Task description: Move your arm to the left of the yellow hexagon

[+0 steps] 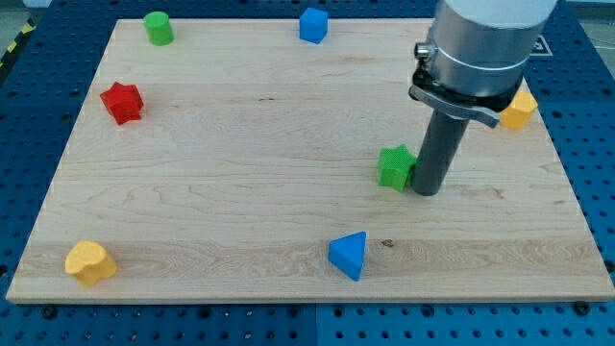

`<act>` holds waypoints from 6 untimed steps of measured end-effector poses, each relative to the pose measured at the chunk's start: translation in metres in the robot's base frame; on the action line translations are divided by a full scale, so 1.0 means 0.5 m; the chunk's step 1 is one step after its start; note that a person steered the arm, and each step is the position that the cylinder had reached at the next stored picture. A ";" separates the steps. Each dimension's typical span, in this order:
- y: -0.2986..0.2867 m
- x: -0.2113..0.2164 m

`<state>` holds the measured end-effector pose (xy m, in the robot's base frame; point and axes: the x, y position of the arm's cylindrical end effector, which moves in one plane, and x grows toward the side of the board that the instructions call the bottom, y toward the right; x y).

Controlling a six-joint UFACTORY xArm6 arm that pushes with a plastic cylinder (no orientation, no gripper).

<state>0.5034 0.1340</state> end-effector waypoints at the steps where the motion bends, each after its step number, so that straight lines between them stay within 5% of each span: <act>1: 0.052 0.000; 4: 0.098 -0.018; 6: 0.102 -0.102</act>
